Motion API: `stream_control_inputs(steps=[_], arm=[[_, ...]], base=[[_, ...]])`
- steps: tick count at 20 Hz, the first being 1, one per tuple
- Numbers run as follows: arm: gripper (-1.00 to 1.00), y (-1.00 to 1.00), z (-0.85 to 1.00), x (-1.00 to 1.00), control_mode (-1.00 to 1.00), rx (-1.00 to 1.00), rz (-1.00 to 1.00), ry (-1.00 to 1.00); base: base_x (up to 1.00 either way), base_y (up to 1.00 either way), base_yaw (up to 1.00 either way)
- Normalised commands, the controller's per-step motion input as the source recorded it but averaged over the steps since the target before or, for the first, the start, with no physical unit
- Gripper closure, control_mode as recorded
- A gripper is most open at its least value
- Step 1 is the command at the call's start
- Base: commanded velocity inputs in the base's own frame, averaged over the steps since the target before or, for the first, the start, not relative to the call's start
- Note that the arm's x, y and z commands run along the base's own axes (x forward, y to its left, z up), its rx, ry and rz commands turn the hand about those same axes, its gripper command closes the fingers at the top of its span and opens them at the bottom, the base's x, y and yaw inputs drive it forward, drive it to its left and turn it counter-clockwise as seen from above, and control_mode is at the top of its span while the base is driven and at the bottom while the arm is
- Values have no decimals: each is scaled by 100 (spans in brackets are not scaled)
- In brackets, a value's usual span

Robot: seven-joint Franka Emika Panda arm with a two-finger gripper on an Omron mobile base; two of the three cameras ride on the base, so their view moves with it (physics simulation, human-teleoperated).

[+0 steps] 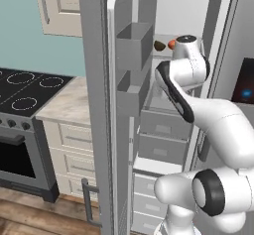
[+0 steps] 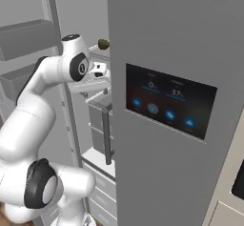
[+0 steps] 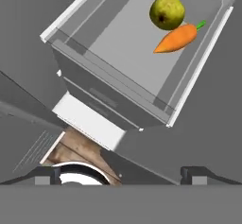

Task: Take the pear and carrot from the second highest rack and move them to the highest rack where the kiwi and squash are located, to maximize freezer space. Close the freezer door after rearranging.

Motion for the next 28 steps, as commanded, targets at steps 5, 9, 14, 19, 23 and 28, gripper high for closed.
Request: stream_control_inputs(steps=[5, 9, 14, 19, 23, 28], arm=[[-100, 0, -10, 1, -100, -20, 15, -10], [-100, -10, -5, 27, -100, -1, 18, -1], [-100, -14, -7, 47, -100, 0, 17, 0], [-100, -9, -10, 47, -100, 0, 9, -2], [-100, -5, -12, 39, -100, 0, 2, -3], [-100, -8, -3, 28, -100, 0, 0, 0]], base=[[0, 0, 0], [0, 0, 0], [0, 0, 0], [0, 0, 0], [0, 0, 0], [0, 0, 0]])
